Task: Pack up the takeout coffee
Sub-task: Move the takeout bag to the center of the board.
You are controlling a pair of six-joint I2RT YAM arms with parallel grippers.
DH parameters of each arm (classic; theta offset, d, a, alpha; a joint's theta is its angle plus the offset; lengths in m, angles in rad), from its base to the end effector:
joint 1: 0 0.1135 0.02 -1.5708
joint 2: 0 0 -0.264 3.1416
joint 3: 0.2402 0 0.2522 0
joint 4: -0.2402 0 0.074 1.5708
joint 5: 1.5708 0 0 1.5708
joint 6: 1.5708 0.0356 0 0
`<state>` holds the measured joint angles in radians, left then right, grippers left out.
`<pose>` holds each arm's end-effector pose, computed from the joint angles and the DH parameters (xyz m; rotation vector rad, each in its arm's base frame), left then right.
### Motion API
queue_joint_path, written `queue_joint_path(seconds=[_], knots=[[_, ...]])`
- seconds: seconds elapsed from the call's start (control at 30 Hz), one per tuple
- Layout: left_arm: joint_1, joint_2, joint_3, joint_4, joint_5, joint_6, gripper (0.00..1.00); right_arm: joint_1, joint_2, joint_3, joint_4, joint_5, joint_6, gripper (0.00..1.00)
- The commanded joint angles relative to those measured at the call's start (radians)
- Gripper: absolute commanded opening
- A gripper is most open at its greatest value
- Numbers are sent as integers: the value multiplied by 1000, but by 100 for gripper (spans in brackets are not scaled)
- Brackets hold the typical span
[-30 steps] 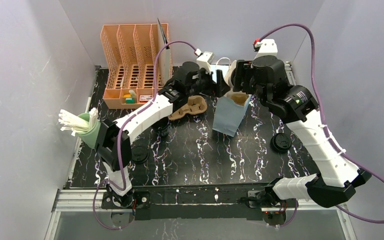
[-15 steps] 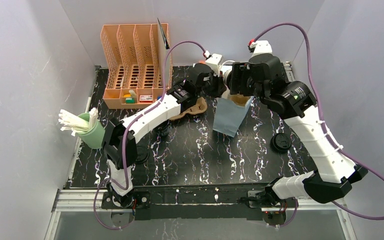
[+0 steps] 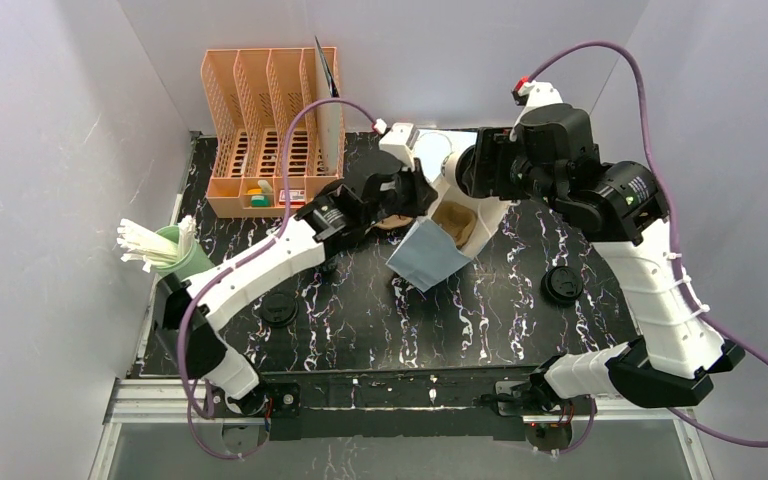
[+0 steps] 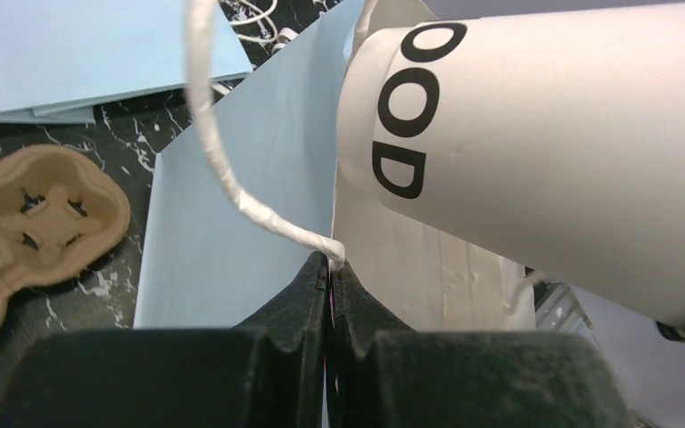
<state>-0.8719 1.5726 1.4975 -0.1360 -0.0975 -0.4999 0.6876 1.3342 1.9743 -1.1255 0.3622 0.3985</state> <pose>0.2447 -0.2858 0.3960 0.2734 1.8518 -0.8871 0.1731 0.1259 0.5145 -0.0704 2.0353 0.3135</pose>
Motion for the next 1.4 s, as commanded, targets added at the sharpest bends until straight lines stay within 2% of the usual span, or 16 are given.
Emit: queue_joint_path(seconds=[0.0,0.1,0.23,0.37,0.47,0.6,0.67,0.73,0.87,0.93,1.23,1.37], knots=[[-20,-122,-126,87,-66,-117,1,3,-3,10,-77,-112,28,33],[-19,-154,-191,125,-102,-115,4,3,-35,18,-24,-169,18,33],[-14,-132,-149,34,-132,-98,4,3,-65,73,-10,-139,19,31],[0,-160,-155,-33,-154,-98,3,4,-132,44,13,66,24,30],[15,-201,-168,-82,-157,-103,3,3,-171,34,24,257,-10,24],[25,-275,-188,-153,-177,-109,2,3,-134,14,-45,359,0,22],[27,-329,-210,-181,-199,-104,2,4,-119,-57,-71,320,33,23],[31,-375,-235,-211,-234,-94,2,4,-131,-178,-47,229,65,25],[51,-453,-280,-279,-281,-83,2,4,-176,-415,-1,146,124,26],[58,-489,-306,-299,-289,-85,2,3,-180,-483,6,89,136,26],[67,-623,-438,-204,-263,-148,0,-10,-85,-626,41,-223,82,25],[66,-615,-434,-191,-230,-168,0,-30,-17,-654,84,-280,51,25]])
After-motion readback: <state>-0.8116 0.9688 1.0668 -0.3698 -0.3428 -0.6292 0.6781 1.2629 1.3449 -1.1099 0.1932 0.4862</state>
